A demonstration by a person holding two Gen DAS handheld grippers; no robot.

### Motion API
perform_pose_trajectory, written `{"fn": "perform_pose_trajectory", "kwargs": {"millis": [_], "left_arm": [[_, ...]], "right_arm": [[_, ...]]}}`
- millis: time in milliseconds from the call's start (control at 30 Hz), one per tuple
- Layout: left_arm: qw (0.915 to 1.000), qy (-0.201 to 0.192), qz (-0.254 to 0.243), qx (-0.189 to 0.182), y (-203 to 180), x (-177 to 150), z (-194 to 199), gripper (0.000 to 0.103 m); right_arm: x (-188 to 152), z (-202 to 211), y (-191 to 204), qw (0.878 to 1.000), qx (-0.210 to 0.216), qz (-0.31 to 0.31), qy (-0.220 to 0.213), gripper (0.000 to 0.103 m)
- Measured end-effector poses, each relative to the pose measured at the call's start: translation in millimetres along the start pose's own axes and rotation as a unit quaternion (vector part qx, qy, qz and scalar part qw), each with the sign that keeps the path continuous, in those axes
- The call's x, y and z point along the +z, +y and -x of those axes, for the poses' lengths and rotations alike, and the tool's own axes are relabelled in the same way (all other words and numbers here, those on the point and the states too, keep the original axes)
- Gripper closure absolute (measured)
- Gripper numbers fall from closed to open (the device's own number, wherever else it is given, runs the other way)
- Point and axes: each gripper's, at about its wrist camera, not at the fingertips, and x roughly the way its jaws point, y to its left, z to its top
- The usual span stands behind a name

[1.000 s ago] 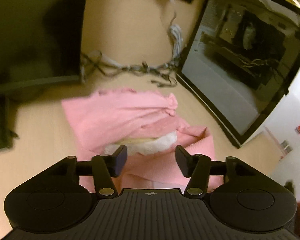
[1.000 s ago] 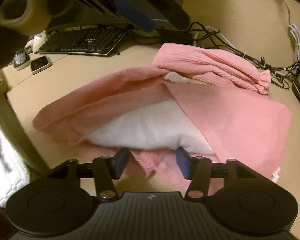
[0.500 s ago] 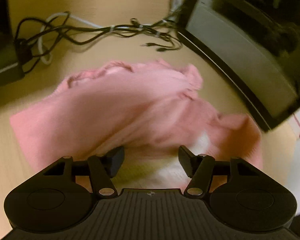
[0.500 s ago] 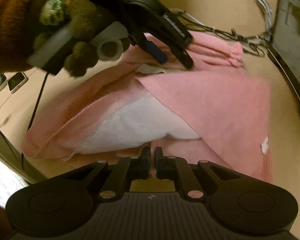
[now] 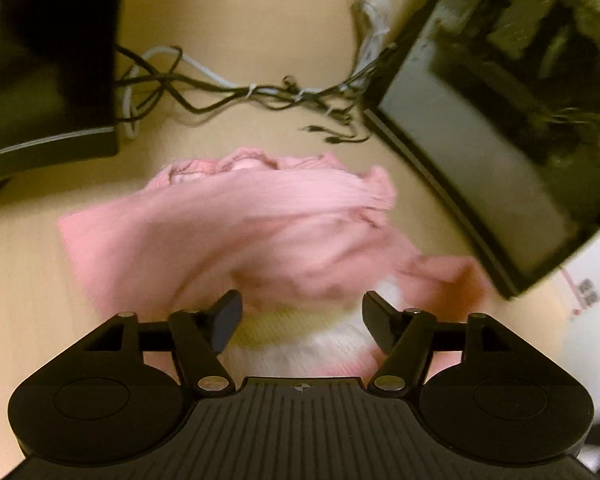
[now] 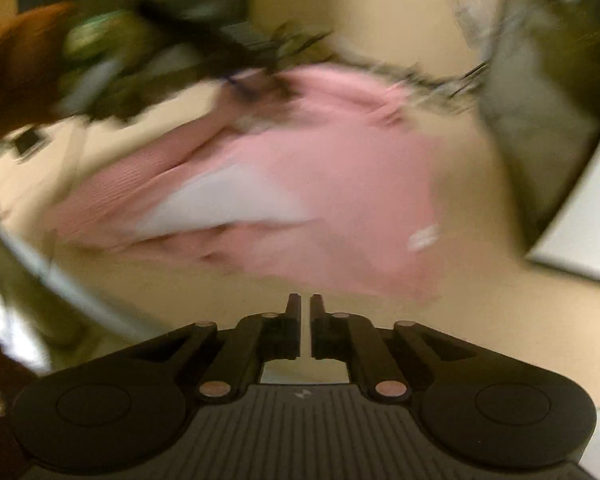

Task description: Fold clothes

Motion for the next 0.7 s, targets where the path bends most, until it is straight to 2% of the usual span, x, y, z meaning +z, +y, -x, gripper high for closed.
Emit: {"fn": "perform_pose_trajectory", "kwargs": {"millis": [33,100,233,333,433,500,567,633,667,700], "left_arm": [[1.0000,-0.006,0.002,-0.003,-2,-8,12,0.027],[0.9999,-0.011,0.010,-0.006,-5,-27,33,0.024],[0.9994,-0.009,0.018,0.028,-15,-68,66,0.020],[0.9959,0.009,0.019,0.088,-25,-87,79,0.020],[0.9928,0.004,0.023,0.117,-33,-101,93,0.018],[0.9918,-0.004,0.033,0.123,-37,-108,103,0.015],[0.9908,-0.013,0.038,0.129,-42,-114,112,0.013],[0.9899,-0.019,0.041,0.134,-45,-118,119,0.012],[0.9896,-0.022,0.042,0.136,-47,-119,122,0.012],[0.9894,-0.023,0.042,0.137,-49,-120,123,0.011]], "right_arm": [[3,-2,-4,1.000,-0.016,0.008,-0.008,0.086],[9,-10,-10,0.999,-0.037,0.022,-0.027,0.060],[29,-36,5,0.994,-0.026,0.086,-0.061,0.058],[41,-61,31,0.984,-0.019,0.158,-0.080,0.057],[55,-80,49,0.972,-0.009,0.211,-0.099,0.049],[69,-91,53,0.972,0.014,0.212,-0.095,0.038],[83,-102,49,0.977,0.049,0.194,-0.070,0.038],[94,-112,38,0.982,0.089,0.162,-0.042,0.059],[95,-112,33,0.983,0.103,0.151,-0.031,0.086],[94,-109,28,0.983,0.111,0.145,-0.026,0.095]]}}
